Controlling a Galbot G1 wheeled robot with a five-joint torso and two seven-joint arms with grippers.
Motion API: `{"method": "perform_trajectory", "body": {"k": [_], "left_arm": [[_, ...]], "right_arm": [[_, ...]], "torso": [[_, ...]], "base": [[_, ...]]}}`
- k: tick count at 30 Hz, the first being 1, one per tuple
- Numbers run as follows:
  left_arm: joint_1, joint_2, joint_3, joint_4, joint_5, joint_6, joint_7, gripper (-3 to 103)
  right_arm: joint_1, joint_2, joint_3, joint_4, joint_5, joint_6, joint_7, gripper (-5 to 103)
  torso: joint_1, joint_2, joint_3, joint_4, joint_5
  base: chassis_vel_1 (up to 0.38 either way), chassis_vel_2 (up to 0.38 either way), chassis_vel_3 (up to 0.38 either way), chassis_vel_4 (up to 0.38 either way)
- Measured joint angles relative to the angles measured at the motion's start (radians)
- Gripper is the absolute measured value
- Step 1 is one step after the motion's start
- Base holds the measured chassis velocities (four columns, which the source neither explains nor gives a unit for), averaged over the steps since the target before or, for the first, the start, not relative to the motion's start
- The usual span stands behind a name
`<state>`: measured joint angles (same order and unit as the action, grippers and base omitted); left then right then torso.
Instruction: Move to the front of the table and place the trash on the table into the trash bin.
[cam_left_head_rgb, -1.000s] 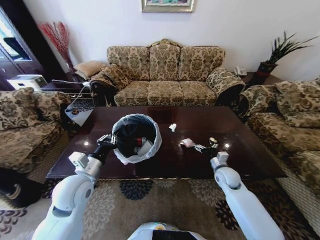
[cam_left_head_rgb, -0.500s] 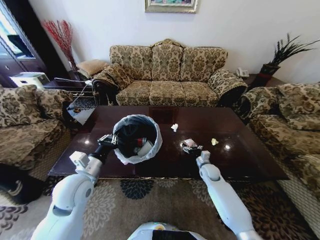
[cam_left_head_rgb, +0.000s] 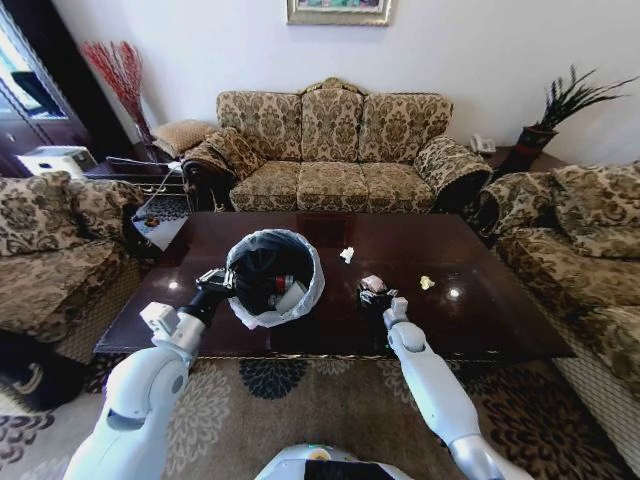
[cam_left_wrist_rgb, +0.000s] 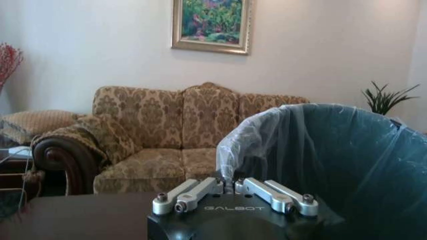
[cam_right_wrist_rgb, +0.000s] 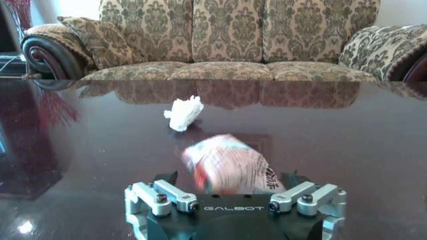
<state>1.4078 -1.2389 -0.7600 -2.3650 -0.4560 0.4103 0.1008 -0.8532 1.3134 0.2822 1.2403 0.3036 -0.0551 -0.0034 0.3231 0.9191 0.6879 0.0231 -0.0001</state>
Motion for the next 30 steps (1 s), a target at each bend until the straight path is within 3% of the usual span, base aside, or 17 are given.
{"method": "perform_trajectory", "body": {"k": [7,10,12,13,18,20,22,25,30], "left_arm": [[-0.001,-0.002,0.004,-0.001,0.0,0.0,0.002,3],[-0.002,0.0,0.011,0.001,0.002,-0.002,0.007,3],[-0.003,0.001,0.011,0.001,0.003,-0.002,0.007,3],[-0.004,0.002,0.012,0.001,0.003,-0.002,0.008,3],[-0.002,0.007,0.011,0.0,0.003,-0.002,0.01,3],[0.0,0.007,0.011,-0.005,0.003,-0.002,0.011,3],[0.001,0.007,0.011,-0.007,0.003,-0.002,0.011,3],[0.003,0.006,0.011,-0.011,0.003,-0.002,0.013,3],[0.0,0.007,0.013,-0.019,0.003,0.0,0.013,3]], "right_arm": [[-0.001,-0.002,0.004,-0.004,-0.002,0.005,-0.007,78],[0.0,0.0,0.012,-0.015,-0.006,0.014,-0.009,62],[0.0,0.0,0.013,-0.016,-0.008,0.016,-0.009,62],[0.0,0.0,0.015,-0.017,-0.01,0.02,-0.01,51],[-0.003,-0.001,0.019,-0.017,-0.013,0.026,-0.01,40],[-0.007,-0.002,0.019,-0.014,-0.016,0.031,-0.009,24],[-0.008,-0.003,0.019,-0.014,-0.017,0.033,-0.009,24],[-0.016,-0.008,0.02,-0.004,-0.019,0.038,-0.002,12],[-0.059,-0.035,0.028,0.111,-0.01,0.039,0.024,8]], "torso": [[0.0,0.0,0.0,0.0002,0.0],[0.0,0.0,0.0,0.0002,0.0001],[0.0,0.0,0.0,0.0001,0.0],[0.0,0.0,0.0,0.0002,0.0],[0.0,0.0,0.0,0.0001,0.0],[0.0,0.0,0.0,0.0002,0.0001],[0.0,0.0,0.0,0.0003,0.0001],[0.0,0.0,0.0,0.0005,0.0002],[0.0,0.0,0.0,0.0001,0.0003]], "base": [[0.0,0.0,0.0,0.0],[0.0,0.0,0.0,0.0],[0.0,0.0,0.0,0.0],[0.0,0.0,0.0,0.0],[0.0,0.0,0.0,0.0],[0.0,0.0,0.0,0.0],[0.0,0.0,0.0,0.0],[0.0,0.0,0.0,0.0],[0.0,0.0,0.0,0.0]]}}
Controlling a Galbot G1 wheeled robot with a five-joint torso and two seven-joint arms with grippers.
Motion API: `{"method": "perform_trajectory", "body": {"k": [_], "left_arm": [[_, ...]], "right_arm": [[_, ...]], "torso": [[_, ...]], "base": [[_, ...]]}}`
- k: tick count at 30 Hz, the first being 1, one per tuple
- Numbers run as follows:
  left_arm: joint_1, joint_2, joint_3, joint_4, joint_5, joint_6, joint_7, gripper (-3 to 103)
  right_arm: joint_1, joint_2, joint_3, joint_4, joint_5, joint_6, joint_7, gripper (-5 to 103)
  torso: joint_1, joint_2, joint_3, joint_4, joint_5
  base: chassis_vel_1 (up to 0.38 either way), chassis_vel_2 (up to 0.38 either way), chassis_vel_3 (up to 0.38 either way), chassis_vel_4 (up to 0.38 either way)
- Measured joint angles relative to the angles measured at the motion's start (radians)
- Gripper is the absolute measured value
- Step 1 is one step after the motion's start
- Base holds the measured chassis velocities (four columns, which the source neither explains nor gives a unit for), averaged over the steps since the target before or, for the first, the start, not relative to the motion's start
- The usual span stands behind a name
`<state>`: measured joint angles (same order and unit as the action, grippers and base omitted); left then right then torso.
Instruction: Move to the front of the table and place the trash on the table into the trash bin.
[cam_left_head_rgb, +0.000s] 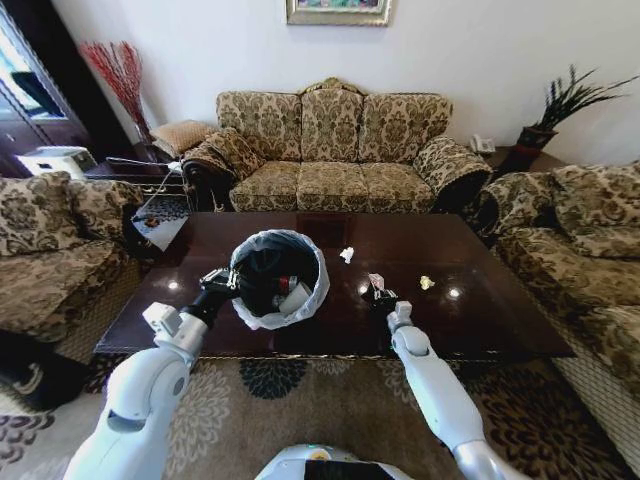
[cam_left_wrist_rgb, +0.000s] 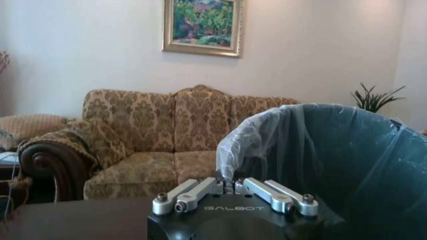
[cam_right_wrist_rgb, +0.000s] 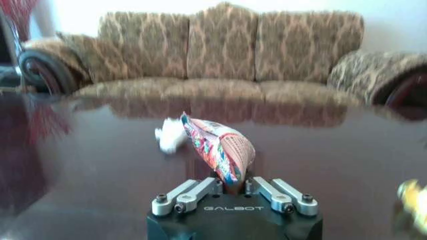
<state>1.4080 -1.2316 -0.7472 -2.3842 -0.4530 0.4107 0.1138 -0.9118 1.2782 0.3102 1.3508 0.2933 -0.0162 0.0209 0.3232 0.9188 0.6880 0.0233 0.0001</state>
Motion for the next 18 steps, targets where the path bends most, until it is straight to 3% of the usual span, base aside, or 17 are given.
{"method": "perform_trajectory", "body": {"k": [6,9,10,12,14,16,18], "left_arm": [[0.002,0.0,-0.001,-0.004,-0.002,0.003,-0.002,3],[0.009,0.0,-0.001,-0.003,0.002,0.003,-0.005,3],[0.009,0.0,-0.001,-0.003,0.002,0.003,-0.005,3],[0.006,0.002,0.004,0.002,0.009,0.009,-0.005,3],[0.003,0.001,0.007,0.004,0.009,0.011,-0.005,3],[-0.009,-0.002,0.023,0.012,0.012,0.016,-0.006,3],[-0.019,-0.003,0.039,0.023,0.021,0.017,-0.005,3]], "right_arm": [[-0.063,-0.061,0.008,0.235,0.018,-0.012,0.025,8],[-0.1,-0.137,0.002,0.495,0.085,-0.067,0.034,8],[-0.1,-0.137,0.002,0.495,0.085,-0.067,0.034,8],[-0.062,-0.232,-0.043,0.713,0.214,-0.139,0.085,8],[-0.039,-0.259,-0.06,0.749,0.254,-0.151,0.105,8],[0.082,-0.394,-0.109,0.882,0.443,-0.213,0.153,8],[0.165,-0.497,-0.143,0.961,0.575,-0.241,0.167,8]], "torso": [[0.0,0.0,0.0,-0.0001,-0.0002],[0.0,0.0,0.0,-0.0003,0.0003],[0.0,0.0,0.0,-0.0003,0.0003],[0.0,0.0,0.0,0.0,0.0002],[0.0,0.0,0.0,0.0001,0.0003],[0.0,0.0,0.0,0.0012,-0.0002],[0.0,0.0,0.0,0.0003,-0.0003]], "base": [[0.0,0.0,0.0,0.0],[0.0,0.0,0.0,0.0],[0.0,0.0,0.0,0.0],[0.0,0.0,0.0,0.0],[0.0,0.0,0.0,0.0],[0.0,0.0,0.0,0.0],[0.0,0.0,0.0,0.0]]}}
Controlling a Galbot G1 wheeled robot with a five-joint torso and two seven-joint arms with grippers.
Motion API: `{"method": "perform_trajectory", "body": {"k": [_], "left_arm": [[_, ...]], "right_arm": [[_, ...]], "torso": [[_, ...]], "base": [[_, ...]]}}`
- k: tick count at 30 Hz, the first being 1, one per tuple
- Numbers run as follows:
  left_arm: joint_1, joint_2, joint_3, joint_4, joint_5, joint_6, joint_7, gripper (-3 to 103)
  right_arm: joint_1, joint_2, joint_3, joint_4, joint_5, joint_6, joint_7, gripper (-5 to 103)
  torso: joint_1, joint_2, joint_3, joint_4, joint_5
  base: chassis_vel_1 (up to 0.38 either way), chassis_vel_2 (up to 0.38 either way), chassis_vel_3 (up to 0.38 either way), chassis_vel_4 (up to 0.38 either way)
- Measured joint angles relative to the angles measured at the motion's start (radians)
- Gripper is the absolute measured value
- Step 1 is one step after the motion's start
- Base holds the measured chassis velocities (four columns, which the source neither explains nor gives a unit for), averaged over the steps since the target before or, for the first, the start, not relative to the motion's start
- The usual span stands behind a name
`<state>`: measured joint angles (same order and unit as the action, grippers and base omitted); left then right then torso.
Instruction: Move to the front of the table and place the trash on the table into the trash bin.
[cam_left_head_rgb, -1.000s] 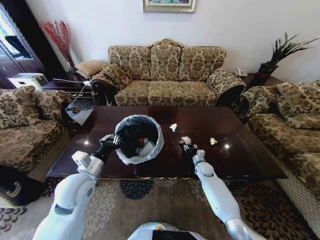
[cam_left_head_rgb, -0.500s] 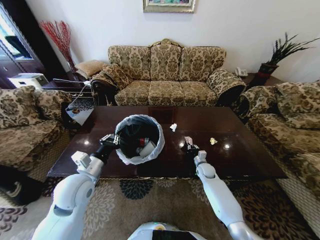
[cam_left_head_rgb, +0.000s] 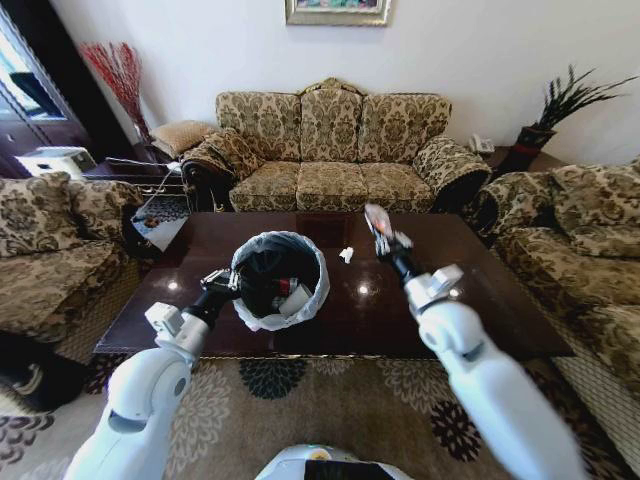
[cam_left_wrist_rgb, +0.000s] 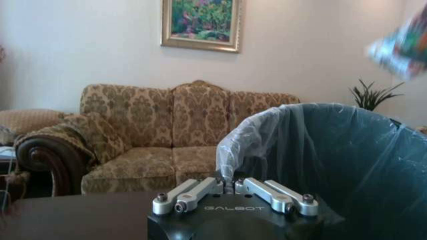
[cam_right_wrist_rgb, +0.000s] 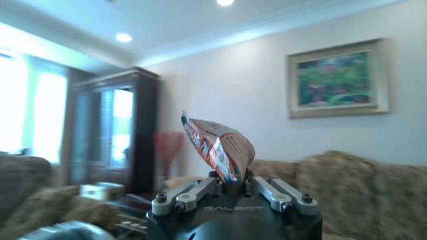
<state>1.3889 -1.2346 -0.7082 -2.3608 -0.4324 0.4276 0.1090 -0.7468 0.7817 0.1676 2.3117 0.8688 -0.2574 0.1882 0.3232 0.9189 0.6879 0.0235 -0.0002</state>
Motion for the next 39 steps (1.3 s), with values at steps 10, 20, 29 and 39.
{"method": "perform_trajectory", "body": {"k": [10,20,29,39], "left_arm": [[-0.025,-0.002,0.009,0.037,0.009,0.0,0.0,3],[-0.014,-0.007,-0.001,0.02,0.006,0.001,-0.001,3],[-0.009,-0.007,-0.012,0.011,0.004,0.002,-0.002,3],[0.002,-0.014,-0.012,-0.003,0.0,0.002,-0.004,3]], "right_arm": [[0.25,-0.107,-0.307,0.121,0.222,-0.077,-0.025,8],[0.282,-0.028,-0.481,0.041,0.131,-0.149,0.041,10],[0.34,0.019,-0.518,-0.009,0.114,-0.14,0.055,42],[0.38,0.065,-0.497,-0.038,0.121,-0.127,0.093,80]], "torso": [[0.0,0.0,0.0,0.0001,0.0001],[0.0,0.0,0.0,-0.0004,0.0001],[0.0,0.0,0.0,-0.0002,0.0001],[0.0,0.0,0.0,0.0001,0.0001]], "base": [[0.0,0.0,0.0,0.0],[0.0,0.0,0.0,0.0],[0.0,0.0,0.0,0.0],[0.0,0.0,0.0,0.0]]}}
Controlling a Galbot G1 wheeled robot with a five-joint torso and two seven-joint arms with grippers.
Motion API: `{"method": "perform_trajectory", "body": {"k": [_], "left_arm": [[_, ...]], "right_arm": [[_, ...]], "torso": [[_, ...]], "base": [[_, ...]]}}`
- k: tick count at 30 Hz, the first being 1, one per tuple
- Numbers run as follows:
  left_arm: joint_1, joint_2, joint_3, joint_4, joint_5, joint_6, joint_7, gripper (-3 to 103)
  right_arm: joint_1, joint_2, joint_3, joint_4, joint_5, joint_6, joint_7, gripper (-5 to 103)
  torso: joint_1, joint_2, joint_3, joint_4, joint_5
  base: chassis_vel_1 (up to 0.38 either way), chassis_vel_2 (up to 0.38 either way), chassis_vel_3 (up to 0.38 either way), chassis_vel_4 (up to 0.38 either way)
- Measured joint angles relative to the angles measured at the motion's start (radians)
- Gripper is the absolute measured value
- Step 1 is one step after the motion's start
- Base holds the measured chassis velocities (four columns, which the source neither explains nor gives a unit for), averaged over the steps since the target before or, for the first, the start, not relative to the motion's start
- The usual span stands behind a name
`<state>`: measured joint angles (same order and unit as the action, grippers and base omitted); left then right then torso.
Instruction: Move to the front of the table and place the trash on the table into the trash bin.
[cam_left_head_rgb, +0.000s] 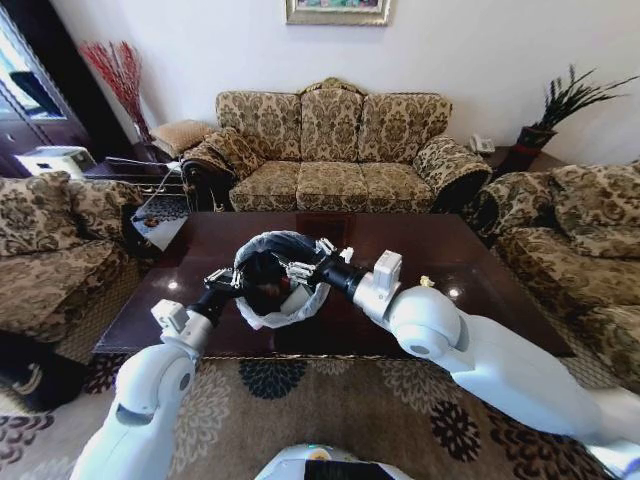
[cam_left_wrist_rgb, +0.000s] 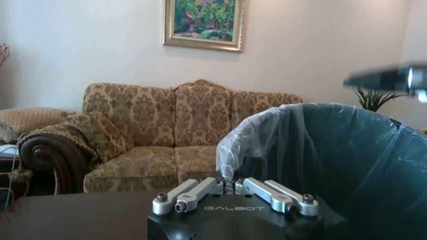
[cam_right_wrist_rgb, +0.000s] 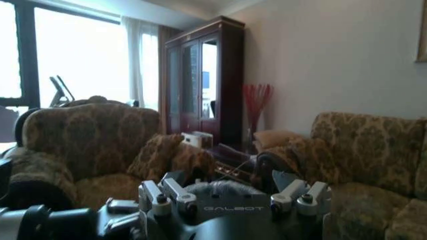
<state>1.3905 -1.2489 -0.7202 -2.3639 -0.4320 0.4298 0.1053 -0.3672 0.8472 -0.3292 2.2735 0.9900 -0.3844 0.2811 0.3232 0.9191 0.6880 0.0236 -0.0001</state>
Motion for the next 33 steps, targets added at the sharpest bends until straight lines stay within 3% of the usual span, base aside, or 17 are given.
{"method": "perform_trajectory", "body": {"k": [2,3,6,10,14,25,33], "left_arm": [[0.004,0.0,-0.003,0.0,-0.001,0.0,-0.001,3],[0.006,0.0,-0.009,0.0,-0.002,-0.001,-0.003,3],[0.0,-0.002,-0.015,0.002,-0.011,-0.003,-0.004,3],[0.0,-0.007,-0.023,0.0,-0.02,-0.007,-0.006,3],[-0.004,-0.011,-0.028,-0.003,-0.024,-0.007,-0.012,3],[0.013,0.003,-0.032,-0.012,-0.029,-0.011,-0.013,3],[0.017,-0.002,-0.021,-0.007,-0.026,-0.014,-0.011,3]], "right_arm": [[-0.015,-0.003,0.046,-0.004,0.004,0.002,0.021,86],[-0.054,-0.02,0.117,-0.028,-0.002,0.004,0.039,96],[-0.115,-0.048,0.189,-0.075,-0.043,0.013,0.078,100],[-0.176,-0.039,0.238,-0.14,-0.142,0.025,0.113,100],[-0.297,0.026,0.294,-0.217,-0.332,0.05,0.142,100],[-0.461,0.099,0.387,-0.262,-0.413,0.055,0.143,100],[-0.557,0.14,0.43,-0.297,-0.473,0.069,0.14,100]], "torso": [[0.0,0.0,0.0,0.0,-0.0001],[0.0,0.0,0.0,-0.0002,0.0],[0.0,0.0,0.0,-0.0007,0.0001],[0.0,0.0,0.0,-0.0015,0.0002],[0.0,0.0,0.0,0.0002,0.0001],[0.0,0.0,0.0,-0.0004,0.0002],[0.0,0.0,0.0,-0.0004,0.0001]], "base": [[0.0,0.0,0.0,0.0],[0.0,0.0,0.0,0.0],[0.0,0.0,0.0,0.0],[0.0,0.0,0.0,0.0],[0.0,0.0,0.0,0.0],[-0.023,0.023,0.019,-0.024],[-0.185,0.168,0.175,-0.171]]}}
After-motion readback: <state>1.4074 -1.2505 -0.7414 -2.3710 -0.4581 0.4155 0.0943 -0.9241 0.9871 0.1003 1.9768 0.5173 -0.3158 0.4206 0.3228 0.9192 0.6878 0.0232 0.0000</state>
